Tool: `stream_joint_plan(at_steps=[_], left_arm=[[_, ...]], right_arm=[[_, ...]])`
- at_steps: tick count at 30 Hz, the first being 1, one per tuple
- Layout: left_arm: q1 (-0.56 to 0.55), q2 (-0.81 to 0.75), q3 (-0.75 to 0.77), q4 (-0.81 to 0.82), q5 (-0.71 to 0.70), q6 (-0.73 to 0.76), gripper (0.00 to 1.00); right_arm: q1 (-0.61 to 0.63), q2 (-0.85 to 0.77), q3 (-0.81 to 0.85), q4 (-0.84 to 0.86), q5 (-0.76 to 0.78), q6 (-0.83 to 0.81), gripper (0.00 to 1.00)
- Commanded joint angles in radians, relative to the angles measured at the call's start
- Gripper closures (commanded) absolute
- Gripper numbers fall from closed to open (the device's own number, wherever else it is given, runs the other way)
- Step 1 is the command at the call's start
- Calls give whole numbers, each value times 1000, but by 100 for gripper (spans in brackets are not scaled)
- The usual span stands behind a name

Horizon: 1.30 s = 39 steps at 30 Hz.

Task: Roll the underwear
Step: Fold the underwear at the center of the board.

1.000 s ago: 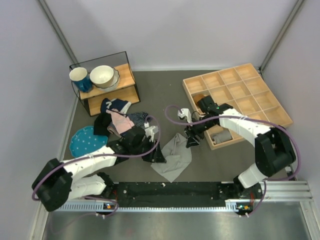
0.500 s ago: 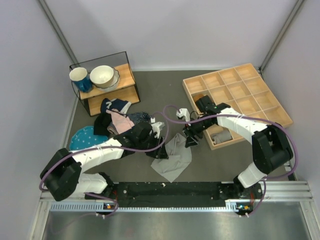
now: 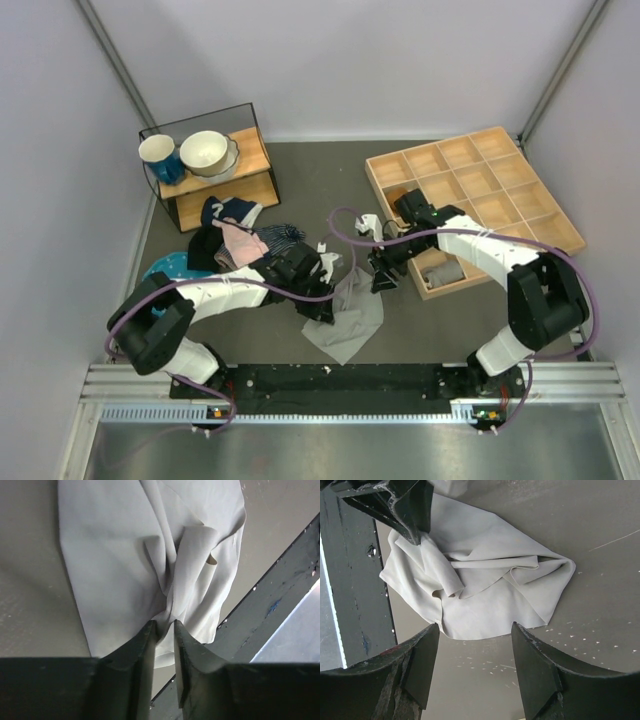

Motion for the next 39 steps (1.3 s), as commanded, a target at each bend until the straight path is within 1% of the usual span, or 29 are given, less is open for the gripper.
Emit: stream_joint_plan(at_steps=[1,2,3,4,9,14,15,19,20,21,22,23,26,29,33,34,35,37,39], left_arm=[[-12,0,39,33,72,10,81],[-13,0,39,36,84,6,86],[-15,-2,39,41,94,1,95],[-19,-8,37,44,113,-3,97],[-59,-8,39,94,178,-53,98],[-127,49,48,153,210,-111,98],[-136,61,51,163,212,-118,97],[-177,129,66,185,219,-151,82],[-188,135,66,185,218,-161,76],[-190,139,63,189,216,-168,73],[-191,139,57,199,216,-175,71],[-191,136,53,203,216,-183,67],[-191,97,37,220,201,-198,58],[-187,40,31,208,170,-204,55],[-167,-60,10,141,95,-188,56],[-159,-109,2,125,72,-177,56],[-141,-135,-9,104,18,-172,57],[-116,-209,-45,53,-36,-160,58],[-69,-273,-84,10,-107,-152,59]], right_arm=[[-10,-46,17,-1,-36,-16,39],[-10,-48,17,-1,-37,-18,39],[-10,-49,19,-2,-39,-18,39],[-11,-51,19,-2,-39,-19,39],[-19,-60,20,-7,-42,-22,39],[-30,-72,20,-10,-48,-24,39],[-33,-74,20,-10,-50,-24,39],[-39,-83,19,-11,-51,-24,39],[-41,-83,19,-13,-51,-24,39],[-41,-85,19,-13,-51,-24,39],[-42,-85,19,-13,-50,-24,39],[-42,-85,19,-14,-51,-24,39],[-44,-83,19,-16,-46,-24,39],[-44,-80,20,-13,-40,-21,39],[-47,-76,22,-13,-34,-16,39],[-47,-74,22,-11,-36,-15,39],[-47,-69,22,-11,-37,-13,39],[-48,-46,25,-5,-53,-5,39],[-36,-22,40,2,-57,8,41]])
